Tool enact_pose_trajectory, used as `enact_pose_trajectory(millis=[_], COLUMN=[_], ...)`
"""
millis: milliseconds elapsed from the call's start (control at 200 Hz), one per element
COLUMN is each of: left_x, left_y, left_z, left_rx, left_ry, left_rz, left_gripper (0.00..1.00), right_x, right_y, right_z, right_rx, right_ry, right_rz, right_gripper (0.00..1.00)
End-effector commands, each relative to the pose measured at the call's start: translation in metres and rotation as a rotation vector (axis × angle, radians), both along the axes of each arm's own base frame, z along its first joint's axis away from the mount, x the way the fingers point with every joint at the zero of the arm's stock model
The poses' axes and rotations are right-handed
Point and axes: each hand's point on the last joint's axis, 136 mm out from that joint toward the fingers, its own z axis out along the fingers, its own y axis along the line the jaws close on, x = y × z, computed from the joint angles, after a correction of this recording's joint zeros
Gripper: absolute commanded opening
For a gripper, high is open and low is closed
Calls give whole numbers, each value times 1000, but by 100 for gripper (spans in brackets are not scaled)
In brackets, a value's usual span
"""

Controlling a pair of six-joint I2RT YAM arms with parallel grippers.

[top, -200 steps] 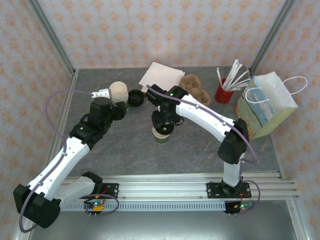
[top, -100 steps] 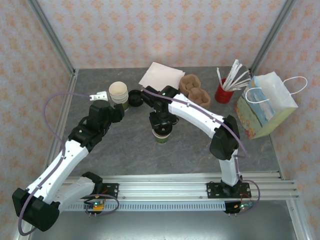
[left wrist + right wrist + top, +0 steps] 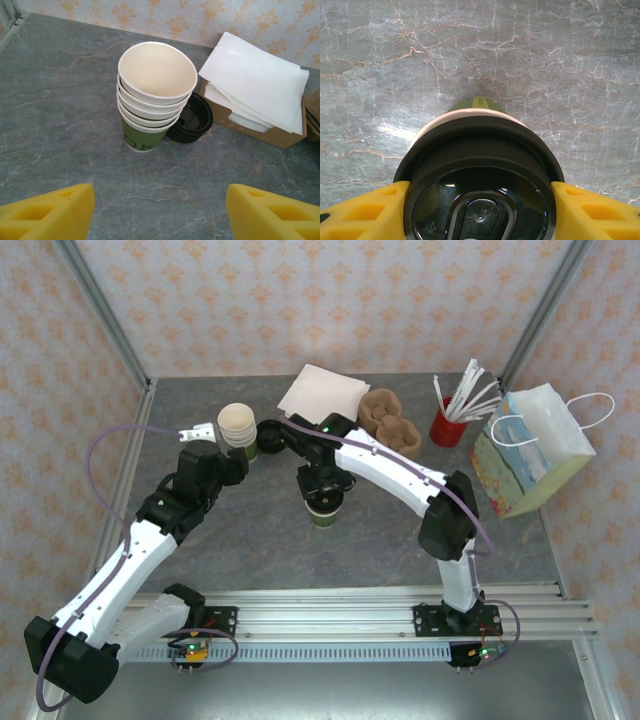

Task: Pack the takeout coffee

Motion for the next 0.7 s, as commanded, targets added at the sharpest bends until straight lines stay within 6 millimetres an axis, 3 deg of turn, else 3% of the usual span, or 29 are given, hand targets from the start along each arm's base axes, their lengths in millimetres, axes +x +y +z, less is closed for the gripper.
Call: enact_pose_trajectory(millis=[0,696], left_x=[-3,-2], left_y=[11,10], left_z=[1,0], left_rx=[34,30], left_ry=[-7,-6], left_rz=[30,27], left_gripper=[71,71], right_x=[-2,-3], right_y=[-4,0], right_z=[-11,-12], right_rx=[-45,-25], right_ry=[6,1], right_rz=[10,3], right_gripper=[63,63])
